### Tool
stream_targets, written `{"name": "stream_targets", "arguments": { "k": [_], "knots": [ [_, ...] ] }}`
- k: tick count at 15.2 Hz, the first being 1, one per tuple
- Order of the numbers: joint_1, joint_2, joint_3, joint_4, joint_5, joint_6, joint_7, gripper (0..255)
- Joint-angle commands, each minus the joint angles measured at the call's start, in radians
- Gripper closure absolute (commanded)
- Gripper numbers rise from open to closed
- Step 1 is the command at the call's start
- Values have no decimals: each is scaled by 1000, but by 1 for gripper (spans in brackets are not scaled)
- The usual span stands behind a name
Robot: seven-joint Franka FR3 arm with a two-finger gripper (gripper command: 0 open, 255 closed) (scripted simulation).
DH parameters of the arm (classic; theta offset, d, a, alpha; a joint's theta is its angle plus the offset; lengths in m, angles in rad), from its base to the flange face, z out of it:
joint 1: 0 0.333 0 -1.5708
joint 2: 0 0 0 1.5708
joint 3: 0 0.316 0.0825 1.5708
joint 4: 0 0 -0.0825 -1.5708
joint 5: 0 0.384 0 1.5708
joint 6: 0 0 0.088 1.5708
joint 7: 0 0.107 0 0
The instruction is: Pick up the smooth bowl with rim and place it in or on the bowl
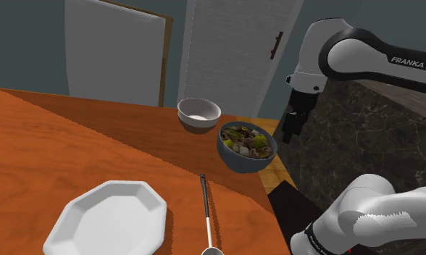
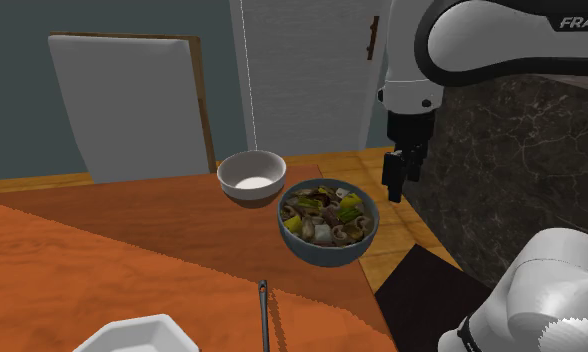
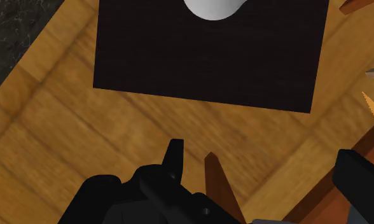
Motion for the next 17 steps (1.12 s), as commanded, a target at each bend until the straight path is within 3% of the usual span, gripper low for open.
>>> {"name": "stream_targets", "arguments": {
  "k": [1,9,17],
  "knots": [
    [0,0,0,0,0,0,0,0],
    [12,310,27,228,56,99,41,0],
    [23,613,44,530,92,120,80,0]
  ]
}}
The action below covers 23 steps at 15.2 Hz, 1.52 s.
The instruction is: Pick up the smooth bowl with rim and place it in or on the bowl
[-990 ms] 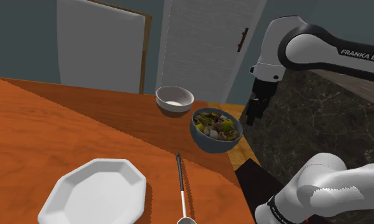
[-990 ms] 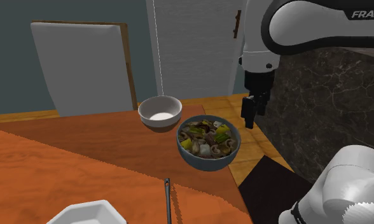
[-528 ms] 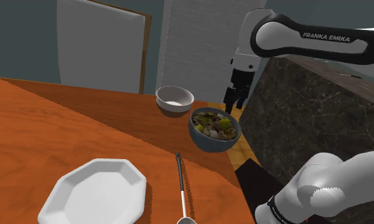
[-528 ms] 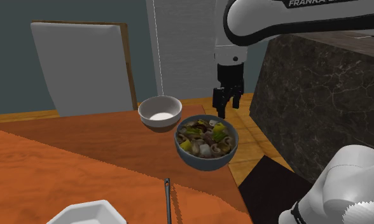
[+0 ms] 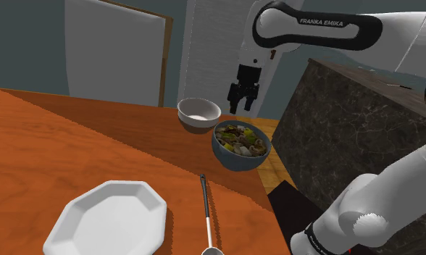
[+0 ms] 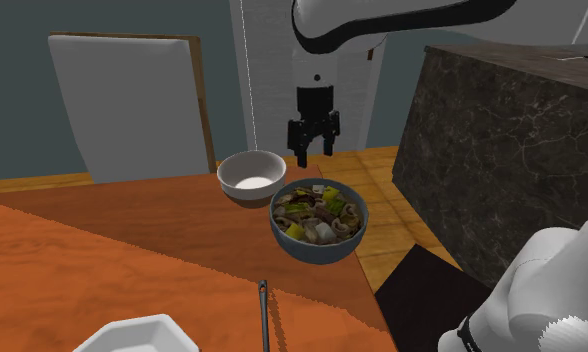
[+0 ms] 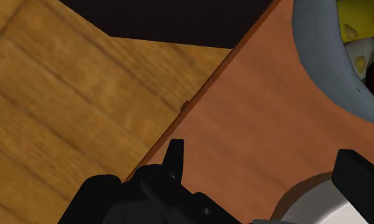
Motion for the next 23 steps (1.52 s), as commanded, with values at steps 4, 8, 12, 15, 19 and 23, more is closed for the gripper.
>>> {"name": "stream_targets", "arguments": {
  "k": [4,8,12,15,19,23],
  "knots": [
    [10,194,12,224,18,-15,32,0],
    [16,330,17,403,26,-48,52,0],
    [20,313,20,328,28,10,48,0],
    [24,301,22,266,29,61,46,0],
    [24,301,22,266,29,61,46,0],
    [24,301,22,266,29,60,46,0]
  ]
}}
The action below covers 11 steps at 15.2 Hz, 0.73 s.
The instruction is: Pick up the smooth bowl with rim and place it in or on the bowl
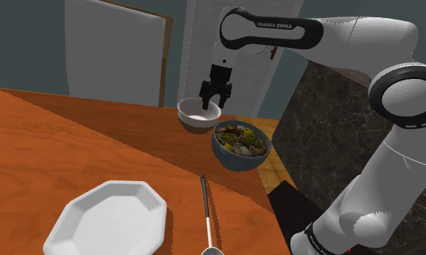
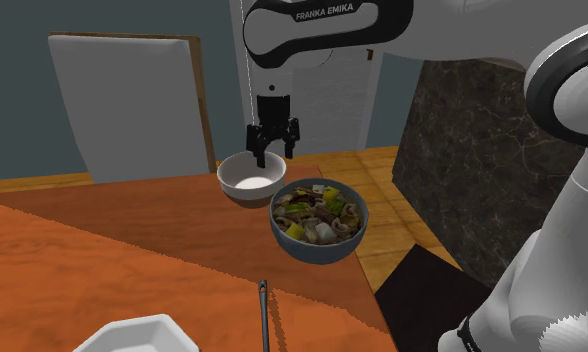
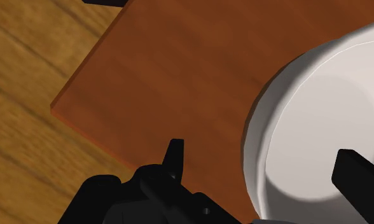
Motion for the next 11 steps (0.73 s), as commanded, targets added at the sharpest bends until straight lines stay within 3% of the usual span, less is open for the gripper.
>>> {"name": "stream_targets", "arguments": {
  "k": [1,11],
  "knots": [
    [0,0,0,0,0,0,0,255],
    [0,0,0,13,0,-13,2,255]
  ]
}}
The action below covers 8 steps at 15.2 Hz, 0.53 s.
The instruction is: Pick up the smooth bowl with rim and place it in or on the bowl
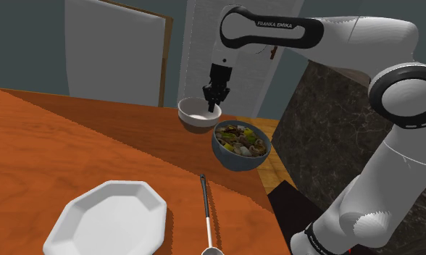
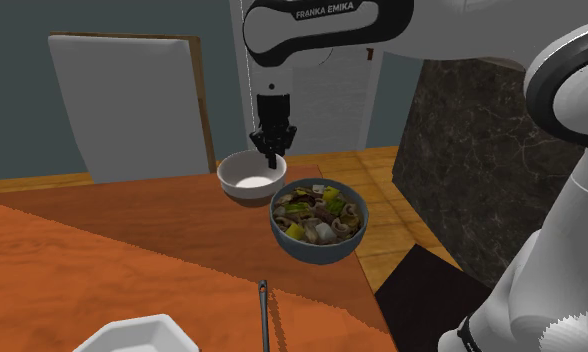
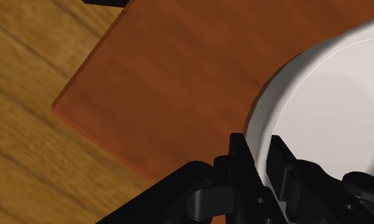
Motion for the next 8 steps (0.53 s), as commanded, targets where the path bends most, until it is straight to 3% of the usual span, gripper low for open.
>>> {"name": "stream_targets", "arguments": {
  "k": [1,8],
  "knots": [
    [0,0,0,20,0,-20,3,255],
    [-1,11,0,129,-1,-116,19,255]
  ]
}}
